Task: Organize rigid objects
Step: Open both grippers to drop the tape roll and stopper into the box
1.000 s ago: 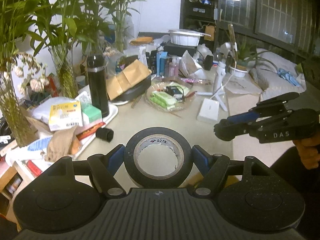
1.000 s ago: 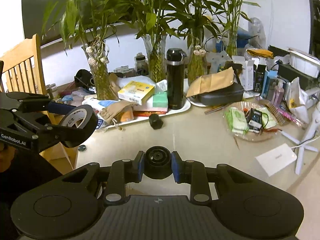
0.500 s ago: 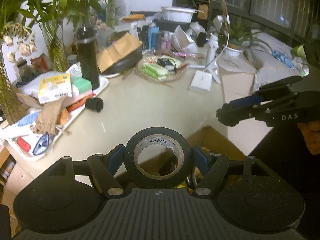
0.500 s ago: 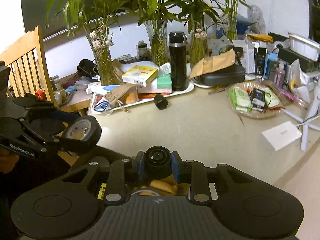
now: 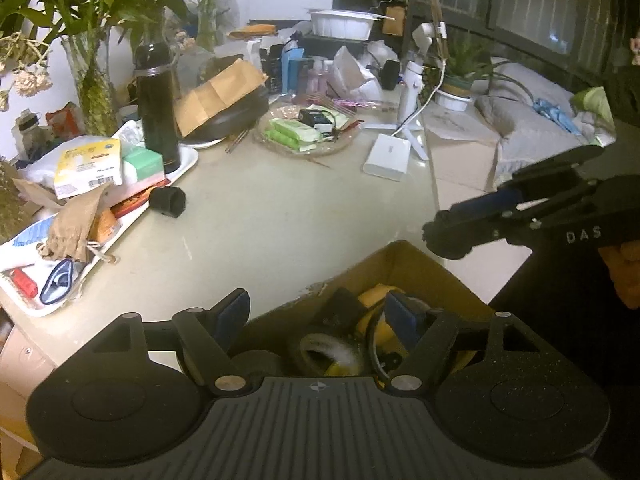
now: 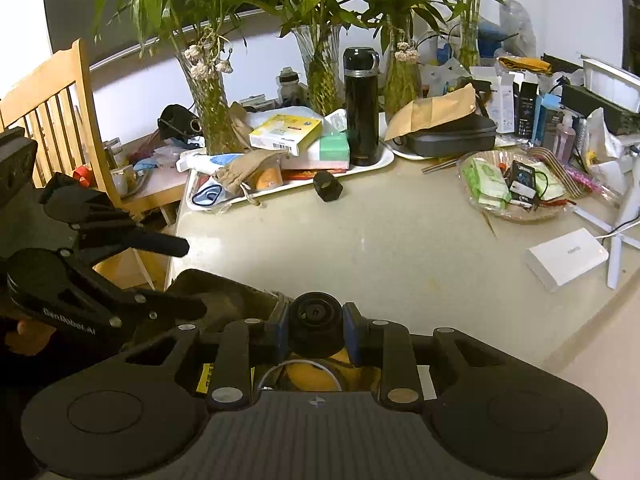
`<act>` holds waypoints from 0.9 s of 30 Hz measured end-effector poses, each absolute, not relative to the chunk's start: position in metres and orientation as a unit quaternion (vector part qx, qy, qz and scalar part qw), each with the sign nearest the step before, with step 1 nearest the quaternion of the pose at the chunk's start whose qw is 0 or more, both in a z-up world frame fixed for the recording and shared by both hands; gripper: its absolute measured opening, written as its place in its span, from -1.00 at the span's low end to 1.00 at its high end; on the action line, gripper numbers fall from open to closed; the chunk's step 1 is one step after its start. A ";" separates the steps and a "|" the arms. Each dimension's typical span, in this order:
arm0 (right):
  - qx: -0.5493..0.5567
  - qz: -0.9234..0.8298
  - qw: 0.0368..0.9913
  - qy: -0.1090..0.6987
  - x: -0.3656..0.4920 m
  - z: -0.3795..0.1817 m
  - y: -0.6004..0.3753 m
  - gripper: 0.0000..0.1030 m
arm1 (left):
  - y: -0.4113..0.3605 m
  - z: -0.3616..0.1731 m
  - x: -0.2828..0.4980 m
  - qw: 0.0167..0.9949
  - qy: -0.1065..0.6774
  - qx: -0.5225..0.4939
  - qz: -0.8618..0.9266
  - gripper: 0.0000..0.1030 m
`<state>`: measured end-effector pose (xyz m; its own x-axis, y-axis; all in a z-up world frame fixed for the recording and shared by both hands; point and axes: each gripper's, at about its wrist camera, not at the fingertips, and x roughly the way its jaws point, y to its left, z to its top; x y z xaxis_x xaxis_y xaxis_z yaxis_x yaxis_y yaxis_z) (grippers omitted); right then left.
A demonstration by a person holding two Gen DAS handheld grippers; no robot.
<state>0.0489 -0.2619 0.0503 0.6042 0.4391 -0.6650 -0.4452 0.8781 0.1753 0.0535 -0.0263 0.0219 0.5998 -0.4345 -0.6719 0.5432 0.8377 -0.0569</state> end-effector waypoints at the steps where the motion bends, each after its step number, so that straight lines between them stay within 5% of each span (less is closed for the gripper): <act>1: -0.003 0.247 0.895 0.372 0.048 0.050 -0.262 -0.40 | -0.026 0.022 0.053 0.891 0.355 0.077 -0.272 0.44; 27: -0.009 0.270 0.875 0.401 0.040 0.041 -0.250 -0.40 | -0.017 0.016 0.032 0.891 0.398 0.061 -0.211 0.44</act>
